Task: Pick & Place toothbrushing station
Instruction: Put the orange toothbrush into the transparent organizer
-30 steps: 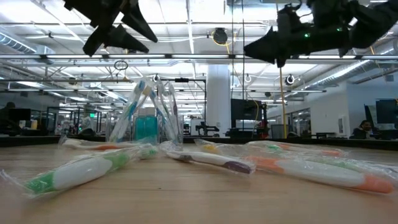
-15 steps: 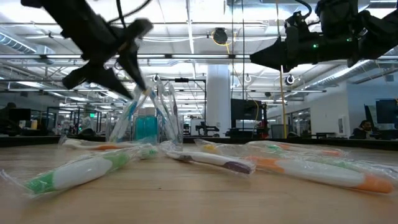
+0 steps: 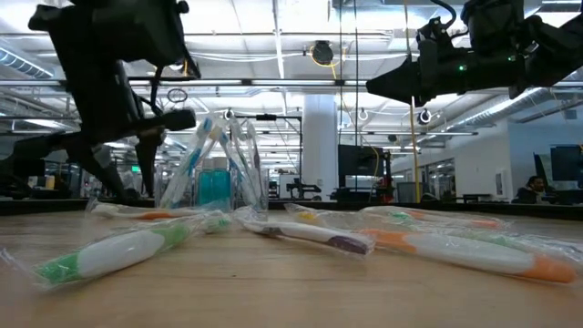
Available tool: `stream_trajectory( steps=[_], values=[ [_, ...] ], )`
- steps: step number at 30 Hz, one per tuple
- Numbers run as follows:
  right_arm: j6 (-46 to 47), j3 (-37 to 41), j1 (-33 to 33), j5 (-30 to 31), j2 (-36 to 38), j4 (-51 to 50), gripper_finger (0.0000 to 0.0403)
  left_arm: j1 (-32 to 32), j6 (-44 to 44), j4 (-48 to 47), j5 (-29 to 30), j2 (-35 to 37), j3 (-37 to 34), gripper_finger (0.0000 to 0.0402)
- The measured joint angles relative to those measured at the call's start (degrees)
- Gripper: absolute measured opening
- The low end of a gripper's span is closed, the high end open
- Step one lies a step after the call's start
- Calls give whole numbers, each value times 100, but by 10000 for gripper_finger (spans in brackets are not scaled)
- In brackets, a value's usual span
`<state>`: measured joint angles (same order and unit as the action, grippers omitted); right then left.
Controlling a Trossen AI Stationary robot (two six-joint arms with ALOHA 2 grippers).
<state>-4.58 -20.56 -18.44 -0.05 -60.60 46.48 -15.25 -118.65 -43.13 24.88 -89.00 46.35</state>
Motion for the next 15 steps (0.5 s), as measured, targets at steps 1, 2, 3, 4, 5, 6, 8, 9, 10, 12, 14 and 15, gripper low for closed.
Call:
stream_trajectory(
  steps=[1,2,3,4,5,6,8,9,10,12,14,15],
  values=[
    [0,0,0,0,0,0,130,24,-108,23,-97,-39,1,147],
    [-8,0,0,0,0,0,130,45,-230,29,-242,-85,2,147],
    [-49,0,0,0,0,0,130,68,-335,17,-398,-139,2,147],
    [-84,0,0,0,0,4,130,99,-420,14,-543,-196,2,147],
    [-94,0,0,0,0,2,130,132,-489,-7,-651,-236,2,147],
    [-93,0,0,-1,0,2,130,172,-513,-29,-713,-278,2,147],
    [-77,0,0,-1,0,2,130,262,-515,-26,-757,-356,2,147],
    [-74,0,0,-2,0,2,130,309,-519,-16,-774,-358,4,147],
    [-70,0,1,-2,0,0,130,349,-518,-16,-771,-357,4,147],
    [-68,0,9,-2,0,0,130,433,-514,18,-786,-357,6,147],
    [-68,0,13,-2,0,-2,130,486,-511,21,-819,-355,4,147],
    [-66,0,13,-4,0,-4,130,508,-507,20,-854,-350,4,147]
  ],
)
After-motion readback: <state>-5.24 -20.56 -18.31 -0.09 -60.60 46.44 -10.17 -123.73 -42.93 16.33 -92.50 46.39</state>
